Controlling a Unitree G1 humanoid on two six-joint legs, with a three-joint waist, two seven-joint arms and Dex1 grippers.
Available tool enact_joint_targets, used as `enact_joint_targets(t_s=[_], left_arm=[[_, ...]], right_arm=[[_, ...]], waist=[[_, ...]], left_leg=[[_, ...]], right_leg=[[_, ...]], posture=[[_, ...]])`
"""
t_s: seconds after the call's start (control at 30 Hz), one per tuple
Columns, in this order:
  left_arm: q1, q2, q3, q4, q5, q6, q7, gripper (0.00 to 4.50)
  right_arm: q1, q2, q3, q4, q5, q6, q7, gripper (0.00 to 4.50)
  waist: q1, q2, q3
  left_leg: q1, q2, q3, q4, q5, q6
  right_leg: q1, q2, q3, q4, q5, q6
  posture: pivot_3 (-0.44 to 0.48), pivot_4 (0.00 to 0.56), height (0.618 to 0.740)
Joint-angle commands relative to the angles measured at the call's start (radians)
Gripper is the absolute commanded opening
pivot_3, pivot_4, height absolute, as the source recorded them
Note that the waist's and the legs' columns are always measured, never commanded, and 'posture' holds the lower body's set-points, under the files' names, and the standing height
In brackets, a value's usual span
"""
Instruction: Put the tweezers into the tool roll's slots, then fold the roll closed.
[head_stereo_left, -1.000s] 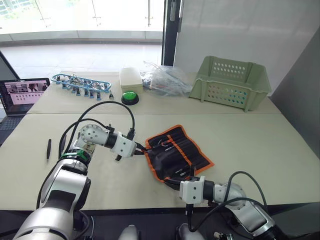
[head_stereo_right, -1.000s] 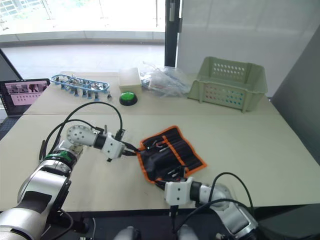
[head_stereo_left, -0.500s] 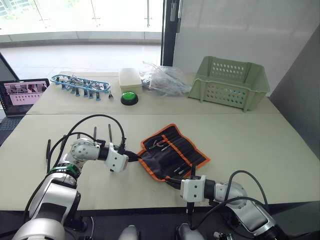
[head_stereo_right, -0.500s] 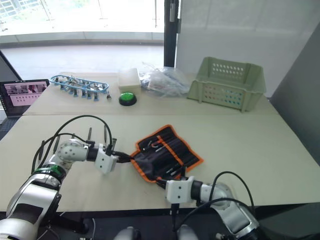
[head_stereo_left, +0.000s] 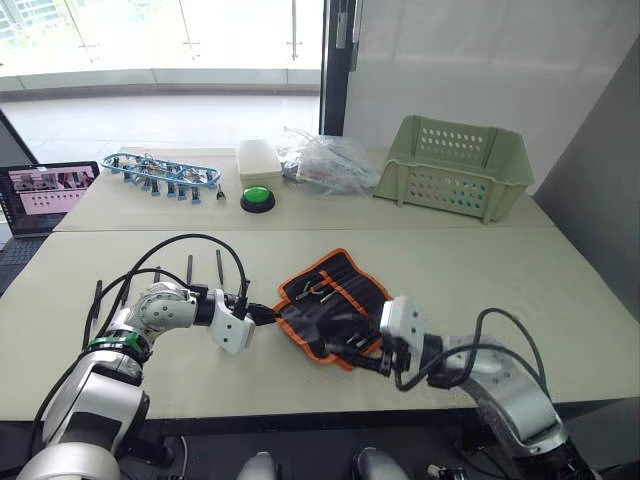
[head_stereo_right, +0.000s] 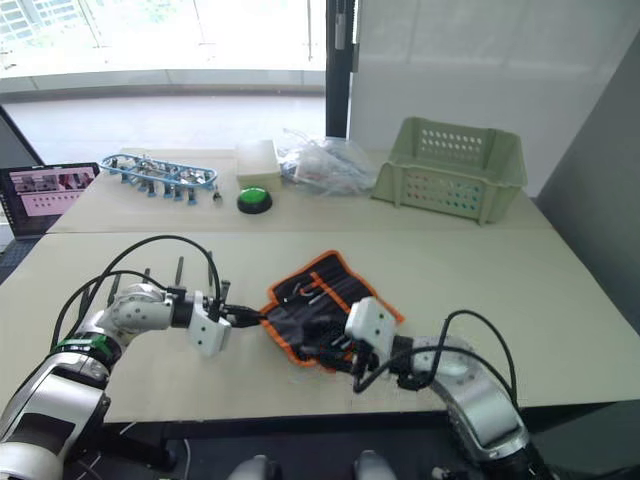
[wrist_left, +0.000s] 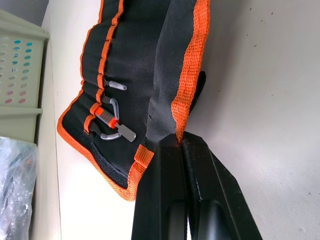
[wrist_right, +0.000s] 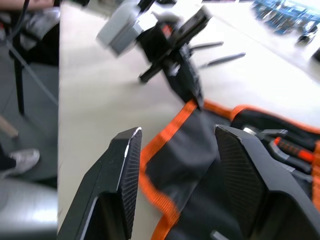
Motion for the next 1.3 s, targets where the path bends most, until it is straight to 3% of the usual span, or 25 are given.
enact_joint_targets(t_s=[0.03,0.27,0.43,0.6,0.63,0.7,0.83,1.0,1.1,1.17,1.3], left_arm=[[0.004,0.010,-0.035,0.006,0.042,-0.004,0.029,0.00],[-0.015,0.022,-0.062,0.008,0.078,-0.002,0.092,0.00],[-0.023,0.029,-0.072,0.015,0.090,0.005,0.120,0.00],[0.019,0.009,-0.044,-0.007,-0.186,0.080,-0.090,0.00],[0.028,0.012,-0.044,-0.025,-0.232,0.092,-0.133,0.60],[0.052,0.019,-0.030,-0.070,-0.335,0.150,-0.231,1.08],[0.152,0.064,0.037,-0.271,-0.588,0.514,-0.476,2.52],[0.268,0.124,0.142,-0.660,-0.857,1.104,-0.519,4.15],[0.306,0.099,0.212,-0.813,-0.965,1.342,-0.432,4.15],[0.320,0.069,0.236,-0.860,-0.978,1.416,-0.391,4.15],[0.347,-0.026,0.235,-0.869,-0.899,1.454,-0.282,3.03]], right_arm=[[-0.032,0.042,0.033,0.052,-0.052,0.023,-0.086,2.30],[-0.019,0.110,0.152,0.152,-0.186,-0.003,-0.156,0.04],[-0.018,0.108,0.204,0.240,-0.264,0.064,-0.187,0.04],[-0.006,0.100,0.220,0.261,-0.275,0.124,-0.185,0.04],[-0.006,0.102,0.219,0.260,-0.275,0.130,-0.187,0.00],[-0.011,0.106,0.214,0.269,-0.276,0.140,-0.193,0.00],[-0.019,0.112,0.213,0.274,-0.277,0.143,-0.194,0.00],[-0.021,0.102,0.220,0.277,-0.285,0.144,-0.185,0.00],[-0.025,0.098,0.224,0.274,-0.286,0.147,-0.180,0.00],[-0.029,0.100,0.223,0.275,-0.285,0.149,-0.179,0.00],[-0.034,0.100,0.233,0.268,-0.291,0.136,-0.170,0.00]], waist=[[0.000,0.001,-0.001],[0.001,0.002,-0.002],[0.002,0.002,-0.002],[0.000,0.003,-0.003],[0.000,0.003,-0.003],[-0.001,0.002,-0.003],[-0.006,0.002,-0.003],[-0.007,0.002,-0.003],[-0.002,0.002,-0.003],[-0.002,0.002,-0.003],[-0.004,0.002,-0.003]], left_leg=[[0.000,0.000,0.000,0.000,0.000,0.000],[-0.002,0.000,0.001,0.000,0.000,0.000],[-0.001,0.000,0.001,0.000,0.000,0.000],[-0.001,0.000,0.002,0.000,0.000,0.000],[-0.001,0.000,0.002,0.000,0.000,0.000],[-0.002,0.001,0.002,0.000,0.000,0.000],[-0.002,0.001,0.002,0.000,0.000,0.000],[-0.002,0.002,0.001,0.000,0.000,0.000],[-0.001,0.002,0.001,0.000,0.000,0.000],[0.000,0.002,0.001,0.000,0.000,0.000],[0.000,0.002,0.001,0.000,0.000,0.000]], right_leg=[[0.000,0.000,0.000,0.000,0.000,0.000],[-0.002,0.000,0.001,0.000,0.000,0.000],[-0.002,0.000,0.001,0.001,0.000,0.001],[-0.002,0.000,0.001,0.001,0.000,0.000],[-0.002,0.000,0.001,0.001,0.000,0.000],[-0.002,0.000,0.001,0.000,0.000,0.000],[-0.003,0.000,0.001,0.000,0.000,0.000],[-0.003,0.001,0.001,0.000,0.000,0.000],[-0.002,0.001,0.001,0.000,0.000,0.000],[-0.001,0.001,0.001,0.000,0.000,0.000],[-0.002,0.002,0.001,0.000,0.000,0.000]], posture=[[0.000,0.150,0.721],[0.000,0.150,0.721],[0.000,0.150,0.721],[0.000,0.150,0.721],[0.000,0.150,0.721],[0.000,0.150,0.721],[0.000,0.150,0.721],[0.000,0.150,0.721],[0.000,0.150,0.721],[0.000,0.150,0.721],[0.000,0.150,0.721]])
